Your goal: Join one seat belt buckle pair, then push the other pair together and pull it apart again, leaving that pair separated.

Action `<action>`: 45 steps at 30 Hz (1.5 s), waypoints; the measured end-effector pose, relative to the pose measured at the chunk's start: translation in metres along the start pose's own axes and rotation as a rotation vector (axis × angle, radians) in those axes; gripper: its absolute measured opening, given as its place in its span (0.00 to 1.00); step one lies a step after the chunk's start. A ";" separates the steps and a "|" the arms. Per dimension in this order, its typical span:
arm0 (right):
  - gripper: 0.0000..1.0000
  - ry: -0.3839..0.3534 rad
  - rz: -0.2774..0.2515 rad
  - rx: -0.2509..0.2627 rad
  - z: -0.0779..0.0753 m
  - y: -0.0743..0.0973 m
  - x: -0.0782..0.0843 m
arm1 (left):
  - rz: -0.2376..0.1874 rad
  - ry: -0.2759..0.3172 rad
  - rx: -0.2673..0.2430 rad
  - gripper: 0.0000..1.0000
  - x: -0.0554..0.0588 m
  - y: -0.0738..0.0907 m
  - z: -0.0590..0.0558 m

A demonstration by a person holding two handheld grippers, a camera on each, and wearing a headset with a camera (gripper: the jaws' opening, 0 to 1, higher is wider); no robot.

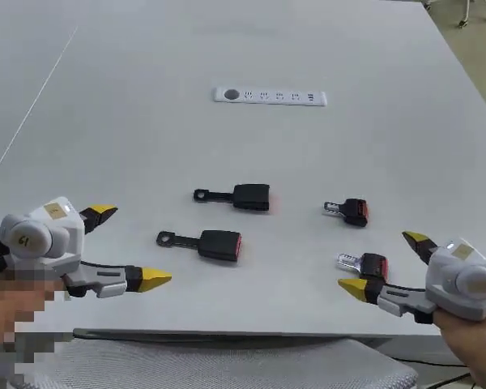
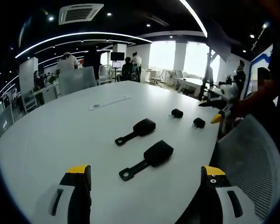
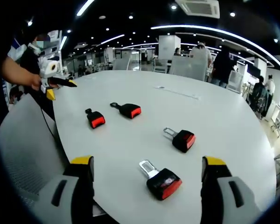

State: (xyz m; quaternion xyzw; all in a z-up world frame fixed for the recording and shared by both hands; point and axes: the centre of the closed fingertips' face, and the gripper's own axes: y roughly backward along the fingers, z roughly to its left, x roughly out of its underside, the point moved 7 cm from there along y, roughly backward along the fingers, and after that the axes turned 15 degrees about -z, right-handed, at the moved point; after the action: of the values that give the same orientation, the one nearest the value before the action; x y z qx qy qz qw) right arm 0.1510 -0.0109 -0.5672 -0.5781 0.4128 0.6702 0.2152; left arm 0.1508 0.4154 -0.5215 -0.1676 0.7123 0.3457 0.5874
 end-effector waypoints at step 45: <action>0.96 -0.005 -0.002 -0.003 -0.001 0.002 0.002 | 0.003 -0.003 0.002 1.00 0.000 0.000 -0.002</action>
State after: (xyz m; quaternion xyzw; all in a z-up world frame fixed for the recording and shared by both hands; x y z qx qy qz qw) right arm 0.1493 -0.0139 -0.5688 -0.5771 0.4107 0.6720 0.2163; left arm 0.1499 0.4140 -0.5217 -0.1652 0.7120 0.3461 0.5882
